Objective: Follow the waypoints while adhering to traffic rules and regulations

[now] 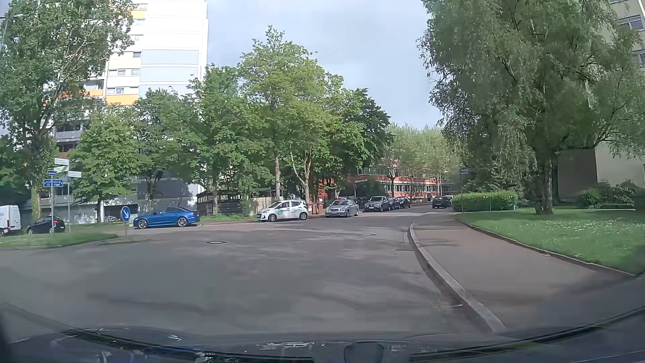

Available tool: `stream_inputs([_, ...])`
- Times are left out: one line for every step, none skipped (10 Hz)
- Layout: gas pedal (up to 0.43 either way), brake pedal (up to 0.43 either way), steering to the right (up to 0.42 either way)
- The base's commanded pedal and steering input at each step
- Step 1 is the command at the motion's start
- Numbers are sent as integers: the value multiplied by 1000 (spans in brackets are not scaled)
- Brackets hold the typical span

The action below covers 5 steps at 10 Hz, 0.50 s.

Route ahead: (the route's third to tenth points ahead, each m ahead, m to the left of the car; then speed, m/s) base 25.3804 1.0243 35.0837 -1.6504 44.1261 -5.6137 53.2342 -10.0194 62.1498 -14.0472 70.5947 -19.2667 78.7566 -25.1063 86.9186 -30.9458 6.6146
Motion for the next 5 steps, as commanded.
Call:
stream_inputs([138,0,31])
stream_inputs([138,0,29])
stream_inputs([138,0,28])
stream_inputs([130,0,29])
stream_inputs([110,0,32])
